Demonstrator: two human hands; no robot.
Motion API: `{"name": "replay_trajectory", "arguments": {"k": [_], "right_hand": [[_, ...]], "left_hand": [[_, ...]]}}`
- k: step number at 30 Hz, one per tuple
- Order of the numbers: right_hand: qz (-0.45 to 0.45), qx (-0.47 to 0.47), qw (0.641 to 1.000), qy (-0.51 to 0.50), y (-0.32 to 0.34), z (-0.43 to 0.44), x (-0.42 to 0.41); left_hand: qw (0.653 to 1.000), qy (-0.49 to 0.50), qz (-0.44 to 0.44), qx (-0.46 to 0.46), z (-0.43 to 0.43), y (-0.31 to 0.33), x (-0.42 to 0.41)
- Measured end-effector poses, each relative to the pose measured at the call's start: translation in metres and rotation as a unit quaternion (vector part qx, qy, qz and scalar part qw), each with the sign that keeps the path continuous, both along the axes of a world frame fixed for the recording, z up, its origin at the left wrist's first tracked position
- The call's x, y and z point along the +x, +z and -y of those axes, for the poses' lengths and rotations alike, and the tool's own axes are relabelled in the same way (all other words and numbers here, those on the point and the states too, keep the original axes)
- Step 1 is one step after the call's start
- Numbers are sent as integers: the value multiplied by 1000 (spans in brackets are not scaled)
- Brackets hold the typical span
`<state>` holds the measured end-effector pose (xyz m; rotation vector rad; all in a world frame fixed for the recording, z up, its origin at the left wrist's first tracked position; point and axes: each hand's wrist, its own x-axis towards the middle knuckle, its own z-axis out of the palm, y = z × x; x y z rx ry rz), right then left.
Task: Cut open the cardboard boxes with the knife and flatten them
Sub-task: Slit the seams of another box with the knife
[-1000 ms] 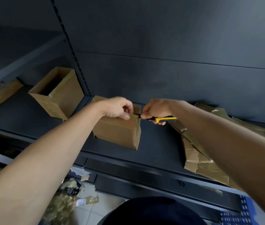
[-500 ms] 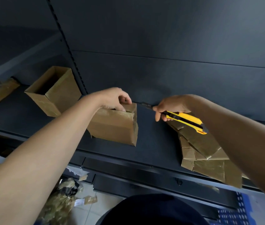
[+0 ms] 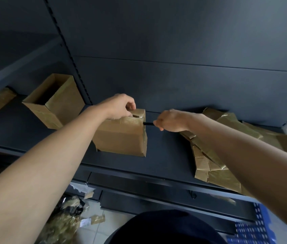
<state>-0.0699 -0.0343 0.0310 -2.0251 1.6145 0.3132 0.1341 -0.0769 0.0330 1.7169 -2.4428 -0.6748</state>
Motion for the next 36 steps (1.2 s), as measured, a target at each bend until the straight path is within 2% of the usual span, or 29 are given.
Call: {"name": "replay_trajectory", "arguments": {"k": [3,7,11,15,19,21,24,27,29,31,33,36], "right_hand": [[-41,-24,999,-14,-9,-1,10],[-53,-72,995,-38,-21,-8,26],[-31,-72,993,-85,-30,-8,48],[-40,-93,971,-218,-21,-3,32],[12,-92,966,-242,-31,6,14],[33,-55,966,-249,-44,12,20],[29,-6,964,-263,-70,14,26],[36,36,960,-277,-98,11,33],[22,45,964,-262,-116,10,35],[31,49,967,-248,-132,14,35],[45,52,961,-268,-143,19,36],[86,13,934,-345,-134,24,44]], "left_hand": [[1000,0,-1,-7,0,0,1],[1000,7,9,-9,1,1,0],[1000,4,24,-18,0,3,-3],[998,21,26,-45,-3,3,4],[999,18,-1,-37,-5,1,2],[999,28,-20,-41,-6,1,3],[995,83,-21,-59,-8,0,11],[979,175,65,-86,-12,2,22],[964,248,69,-61,-14,0,35],[947,319,27,1,-14,-6,51],[924,370,-63,76,-15,-10,62],[891,412,-149,117,-16,-13,64]]}}
